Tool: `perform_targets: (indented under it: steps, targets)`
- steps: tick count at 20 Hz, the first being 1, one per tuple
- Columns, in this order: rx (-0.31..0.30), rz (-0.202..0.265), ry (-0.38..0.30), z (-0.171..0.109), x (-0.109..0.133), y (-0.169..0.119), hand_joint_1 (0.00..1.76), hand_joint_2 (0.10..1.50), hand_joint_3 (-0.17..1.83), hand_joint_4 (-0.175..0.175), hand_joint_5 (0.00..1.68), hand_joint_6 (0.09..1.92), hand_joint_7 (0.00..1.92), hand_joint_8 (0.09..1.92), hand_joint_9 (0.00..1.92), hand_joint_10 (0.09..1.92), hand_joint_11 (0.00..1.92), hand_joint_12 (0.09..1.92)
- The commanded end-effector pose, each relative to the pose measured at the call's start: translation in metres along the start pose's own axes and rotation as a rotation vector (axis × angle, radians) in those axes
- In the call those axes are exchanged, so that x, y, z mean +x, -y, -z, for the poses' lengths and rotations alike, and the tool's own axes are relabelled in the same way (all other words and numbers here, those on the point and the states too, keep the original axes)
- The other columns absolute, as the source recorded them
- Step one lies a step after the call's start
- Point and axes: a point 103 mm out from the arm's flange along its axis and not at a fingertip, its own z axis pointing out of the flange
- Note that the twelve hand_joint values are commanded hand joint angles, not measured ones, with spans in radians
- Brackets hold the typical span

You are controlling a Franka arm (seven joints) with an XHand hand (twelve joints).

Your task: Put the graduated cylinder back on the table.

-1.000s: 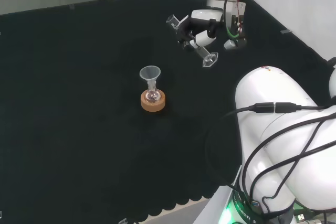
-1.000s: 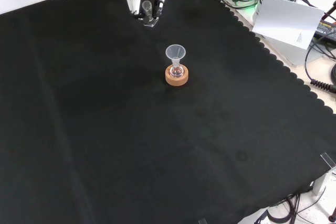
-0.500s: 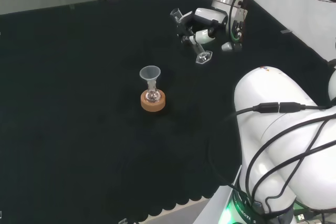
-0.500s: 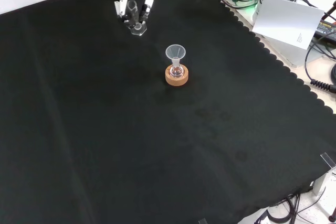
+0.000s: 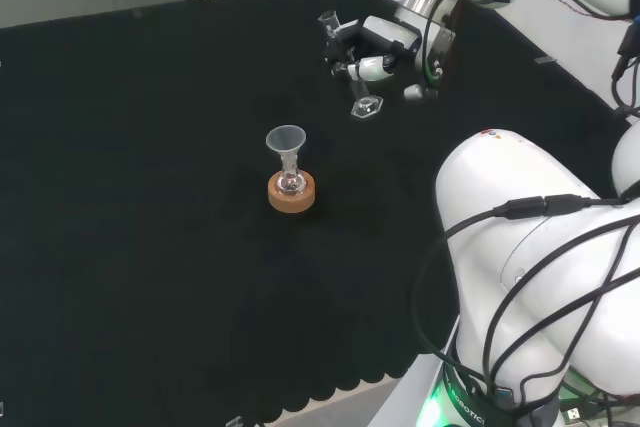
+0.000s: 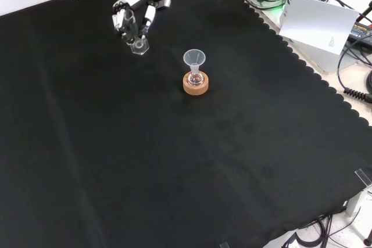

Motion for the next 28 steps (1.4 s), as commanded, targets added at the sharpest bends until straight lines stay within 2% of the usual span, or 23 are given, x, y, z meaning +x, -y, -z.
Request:
perform_targets:
  steps: [1, 5, 10, 20, 23, 25, 28]
  targets:
    - [-0.070, 0.022, -0.092, -0.026, -0.030, -0.026, 1.24, 1.16, 0.00, -0.175, 0.88, 1.14, 0.91, 1.14, 1.36, 0.09, 1.14, 0.84]
    - [-0.118, 0.028, -0.123, -0.033, -0.039, -0.030, 1.24, 1.16, 0.00, -0.175, 0.87, 1.15, 0.90, 1.15, 1.36, 0.09, 1.14, 0.84]
    - [-0.128, 0.045, -0.144, -0.039, -0.049, -0.035, 1.24, 1.17, 0.00, -0.175, 0.86, 1.16, 0.90, 1.16, 1.35, 0.09, 1.14, 0.85]
    - [-0.198, 0.089, -0.195, -0.044, -0.056, -0.042, 1.22, 1.19, 0.00, -0.175, 0.81, 1.23, 0.84, 1.23, 1.31, 0.09, 1.10, 0.87]
    - [-0.206, 0.098, -0.211, -0.046, -0.058, -0.045, 1.14, 1.20, 0.00, -0.171, 0.82, 1.24, 0.88, 0.84, 1.29, 0.09, 1.08, 0.87]
    - [-0.210, 0.101, -0.220, -0.047, -0.060, -0.047, 1.12, 1.20, 0.00, -0.166, 0.81, 1.25, 0.89, 0.75, 1.29, 0.09, 1.08, 0.87]
    - [-0.216, 0.096, -0.223, -0.049, -0.061, -0.048, 1.11, 1.21, 0.00, -0.161, 0.81, 1.25, 0.89, 0.71, 1.28, 0.09, 1.07, 0.87]
